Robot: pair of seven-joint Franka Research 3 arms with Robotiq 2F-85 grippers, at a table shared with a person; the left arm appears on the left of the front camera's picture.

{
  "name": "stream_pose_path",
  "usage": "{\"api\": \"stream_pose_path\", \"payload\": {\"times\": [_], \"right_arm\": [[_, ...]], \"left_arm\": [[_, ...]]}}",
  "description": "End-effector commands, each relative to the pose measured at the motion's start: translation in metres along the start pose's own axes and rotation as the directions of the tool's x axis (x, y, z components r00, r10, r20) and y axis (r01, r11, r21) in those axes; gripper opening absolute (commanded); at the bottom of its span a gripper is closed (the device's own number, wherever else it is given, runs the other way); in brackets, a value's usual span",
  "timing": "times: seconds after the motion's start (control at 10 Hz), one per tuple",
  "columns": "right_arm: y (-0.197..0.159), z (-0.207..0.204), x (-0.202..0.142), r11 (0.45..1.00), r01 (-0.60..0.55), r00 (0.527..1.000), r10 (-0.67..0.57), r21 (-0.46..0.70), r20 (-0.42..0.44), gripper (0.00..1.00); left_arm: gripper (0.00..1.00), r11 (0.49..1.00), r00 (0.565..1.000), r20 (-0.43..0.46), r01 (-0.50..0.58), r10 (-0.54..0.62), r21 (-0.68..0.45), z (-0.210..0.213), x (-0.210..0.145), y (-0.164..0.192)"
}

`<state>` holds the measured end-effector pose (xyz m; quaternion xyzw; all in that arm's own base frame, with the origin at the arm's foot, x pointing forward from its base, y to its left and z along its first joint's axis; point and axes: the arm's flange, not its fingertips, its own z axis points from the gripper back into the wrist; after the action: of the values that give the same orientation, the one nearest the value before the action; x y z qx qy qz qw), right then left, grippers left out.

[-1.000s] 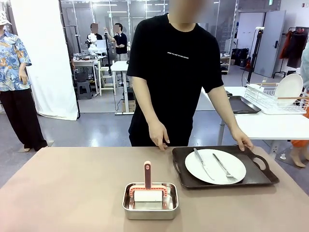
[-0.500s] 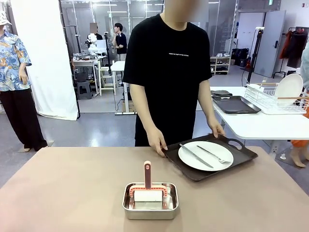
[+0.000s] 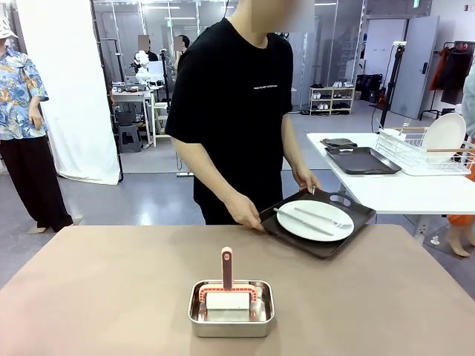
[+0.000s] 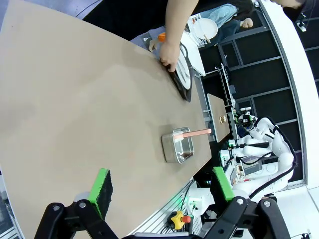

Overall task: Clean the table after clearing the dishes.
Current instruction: When the right (or left) Handle tray is removed, use the right hand (or left hand) to clean the right (or left) side of the table with the Lint Roller.

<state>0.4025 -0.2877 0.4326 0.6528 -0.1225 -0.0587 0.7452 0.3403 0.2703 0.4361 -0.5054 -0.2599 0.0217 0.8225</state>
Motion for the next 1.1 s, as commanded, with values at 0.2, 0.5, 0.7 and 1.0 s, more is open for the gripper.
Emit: {"api": "stream_pose_path", "payload": {"times": [0.2, 0.5, 0.7, 1.0], "right_arm": [[0.004, 0.000, -0.001, 1.000, -0.006, 1.000, 0.006, 0.002, 0.000, 1.00], [0.037, -0.022, 0.005, 0.985, -0.125, 0.991, 0.118, -0.118, -0.061, 1.00], [0.106, -0.090, 0.013, 0.887, -0.394, 0.902, 0.322, -0.242, -0.287, 1.00], [0.165, -0.222, -0.028, 0.651, -0.727, 0.602, 0.448, -0.221, -0.661, 1.00]], "left_arm": [[1.00, 1.000, 1.000, 0.007, 0.008, -0.008, -0.006, 0.002, -0.003, -0.001], [1.00, 1.000, 1.000, 0.007, 0.008, -0.008, -0.006, 0.002, -0.003, -0.001], [1.00, 1.000, 1.000, 0.007, 0.008, -0.008, -0.006, 0.002, -0.003, -0.001], [1.00, 1.000, 1.000, 0.007, 0.008, -0.008, -0.006, 0.002, -0.003, -0.001]]}}
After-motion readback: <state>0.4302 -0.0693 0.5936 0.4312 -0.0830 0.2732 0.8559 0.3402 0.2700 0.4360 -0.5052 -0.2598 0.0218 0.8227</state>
